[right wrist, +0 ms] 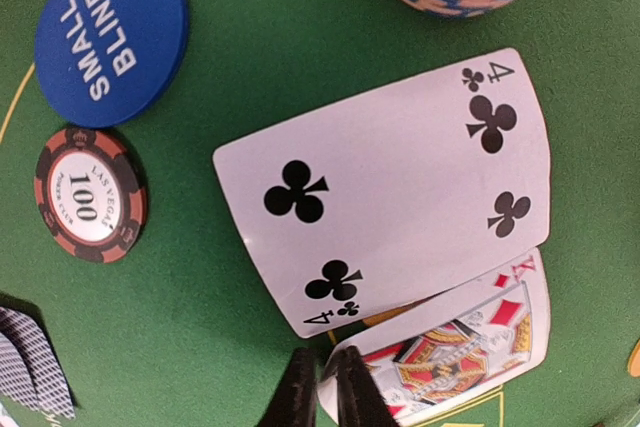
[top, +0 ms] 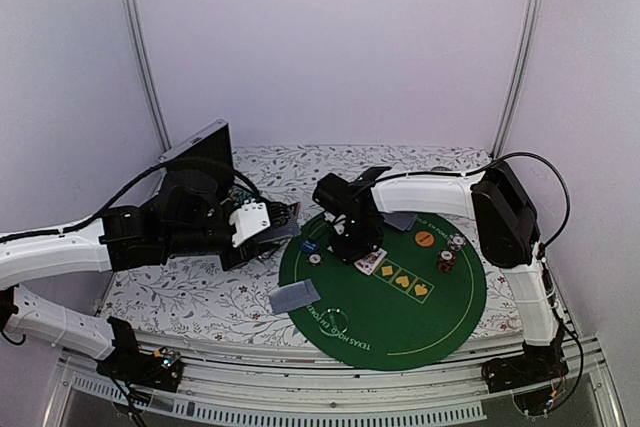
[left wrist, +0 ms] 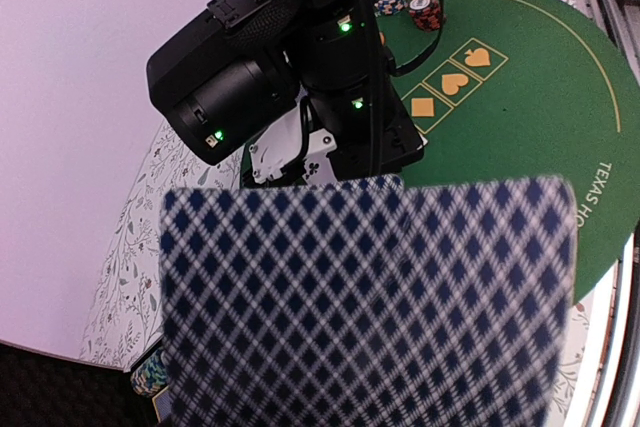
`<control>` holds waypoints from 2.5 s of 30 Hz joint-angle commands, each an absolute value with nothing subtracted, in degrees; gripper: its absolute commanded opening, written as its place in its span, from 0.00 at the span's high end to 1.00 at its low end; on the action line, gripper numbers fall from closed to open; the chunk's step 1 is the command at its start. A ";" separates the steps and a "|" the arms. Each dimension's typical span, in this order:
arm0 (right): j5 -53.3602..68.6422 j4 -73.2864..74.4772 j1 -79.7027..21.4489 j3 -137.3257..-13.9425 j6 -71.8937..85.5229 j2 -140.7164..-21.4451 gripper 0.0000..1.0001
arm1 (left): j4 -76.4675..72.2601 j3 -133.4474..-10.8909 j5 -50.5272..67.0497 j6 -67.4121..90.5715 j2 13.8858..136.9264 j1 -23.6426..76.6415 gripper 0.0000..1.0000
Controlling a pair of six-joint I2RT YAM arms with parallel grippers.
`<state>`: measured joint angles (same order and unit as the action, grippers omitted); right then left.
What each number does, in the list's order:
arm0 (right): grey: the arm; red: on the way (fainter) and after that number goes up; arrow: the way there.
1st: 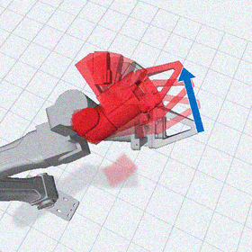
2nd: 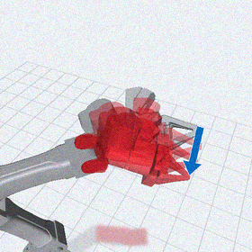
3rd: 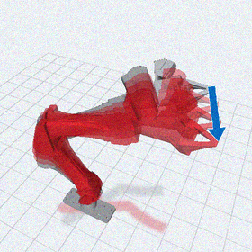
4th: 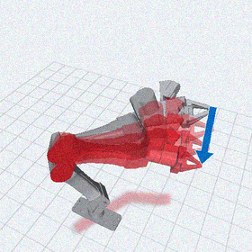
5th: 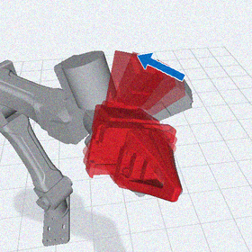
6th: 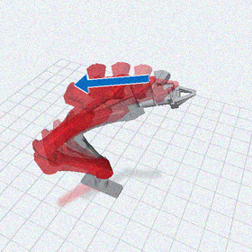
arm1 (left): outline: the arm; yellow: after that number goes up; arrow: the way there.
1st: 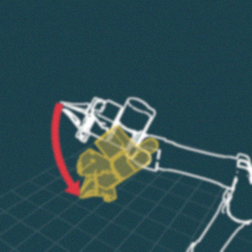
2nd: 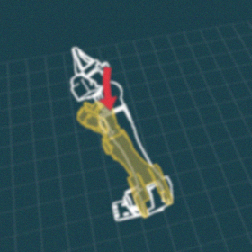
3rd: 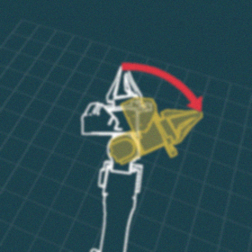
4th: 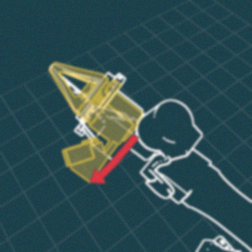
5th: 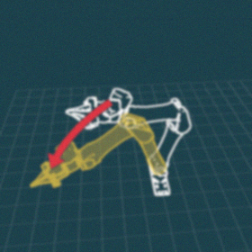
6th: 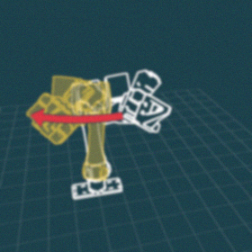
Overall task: Distribute texas hold em gaming equipment
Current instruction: Flop the poker card in the community card area, then pick up the poker card from the face-down deck piles.
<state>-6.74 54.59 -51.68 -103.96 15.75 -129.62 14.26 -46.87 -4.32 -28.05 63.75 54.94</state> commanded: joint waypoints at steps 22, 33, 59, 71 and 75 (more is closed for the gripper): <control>2.34 49.31 -49.81 -97.47 14.33 -115.13 0.41 | 13.33 -46.41 -3.89 -28.24 62.41 54.32 0.57; 24.87 30.30 -48.37 -88.93 10.20 -98.90 0.06 | 13.40 -46.58 -3.71 -28.31 62.33 54.32 0.57; 37.08 14.99 -52.11 -88.16 19.49 -107.13 0.01 | 13.30 -46.58 -3.88 -28.30 62.49 54.32 0.57; 33.34 21.14 -51.14 -88.10 15.99 -102.88 0.04 | 13.20 -46.58 -4.00 -28.30 62.56 54.34 0.57; 33.86 21.96 -51.13 -88.45 15.39 -102.16 0.06 | 13.22 -46.58 -3.96 -28.30 62.58 54.32 0.58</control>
<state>35.22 18.61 -51.77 -86.98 17.17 -104.18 15.03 -46.85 -4.12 -28.10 63.33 54.94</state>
